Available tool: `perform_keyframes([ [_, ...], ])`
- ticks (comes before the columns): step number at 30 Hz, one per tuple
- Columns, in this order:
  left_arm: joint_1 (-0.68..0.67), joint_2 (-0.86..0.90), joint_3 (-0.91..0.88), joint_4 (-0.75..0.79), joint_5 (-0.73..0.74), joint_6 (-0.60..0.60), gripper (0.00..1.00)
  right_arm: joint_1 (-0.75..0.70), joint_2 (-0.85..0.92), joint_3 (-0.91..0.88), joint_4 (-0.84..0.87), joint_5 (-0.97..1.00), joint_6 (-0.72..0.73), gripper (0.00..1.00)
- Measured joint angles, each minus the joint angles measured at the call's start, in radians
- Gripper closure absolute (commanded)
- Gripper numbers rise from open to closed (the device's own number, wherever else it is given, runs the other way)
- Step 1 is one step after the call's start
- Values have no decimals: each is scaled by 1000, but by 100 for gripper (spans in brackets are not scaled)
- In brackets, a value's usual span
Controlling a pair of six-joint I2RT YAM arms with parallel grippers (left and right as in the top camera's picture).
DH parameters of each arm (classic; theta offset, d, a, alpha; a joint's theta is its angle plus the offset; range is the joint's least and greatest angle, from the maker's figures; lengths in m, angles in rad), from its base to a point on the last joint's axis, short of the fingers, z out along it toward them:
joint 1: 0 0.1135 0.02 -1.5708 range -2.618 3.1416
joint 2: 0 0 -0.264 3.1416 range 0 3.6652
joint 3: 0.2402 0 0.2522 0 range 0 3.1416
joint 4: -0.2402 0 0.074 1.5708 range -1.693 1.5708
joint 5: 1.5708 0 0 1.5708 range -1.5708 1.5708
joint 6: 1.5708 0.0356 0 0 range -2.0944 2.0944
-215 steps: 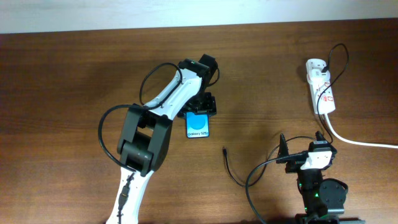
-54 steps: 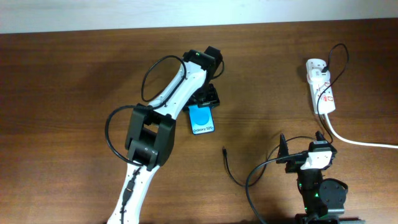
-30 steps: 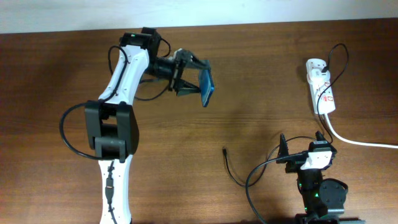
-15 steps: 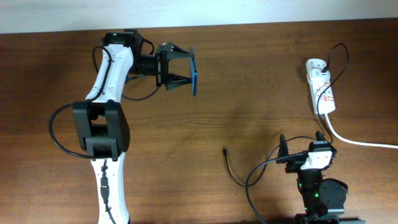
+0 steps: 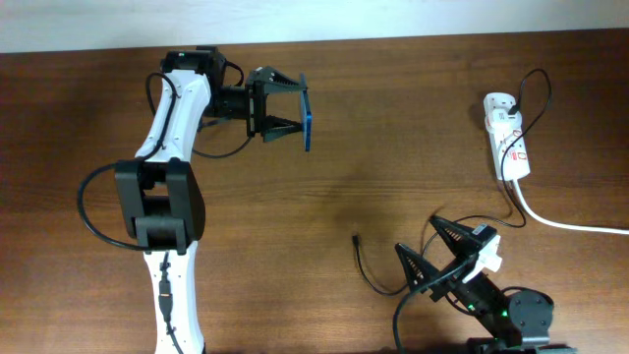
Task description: Plug charger to phone and switch on socket
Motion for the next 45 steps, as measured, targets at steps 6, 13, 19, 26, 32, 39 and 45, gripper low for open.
perform_keyframes([
  [6, 0, 0, 0, -3, 0, 3, 25, 2, 378, 440, -591, 261, -156, 2],
  [13, 0, 0, 0, -23, 1, 3, 25, 3, 817, 557, -717, 190, -190, 2],
  [19, 0, 0, 0, -82, 3, 4, 23, 4, 1064, 879, -1087, 507, -43, 2],
  [26, 33, 0, 0, -101, 4, 4, 23, 4, 1065, 880, -1035, 362, -3, 2],
  [32, 32, 0, 0, -102, 3, 4, 23, 174, 1099, 1139, -1328, 572, 29, 2],
  [39, 33, 0, 0, -101, 8, 6, 24, 219, 1370, 1597, -1477, 743, 77, 2],
  [45, 33, 0, 0, -108, 8, 6, 23, 219, 1439, 1624, -1241, 899, 75, 2],
])
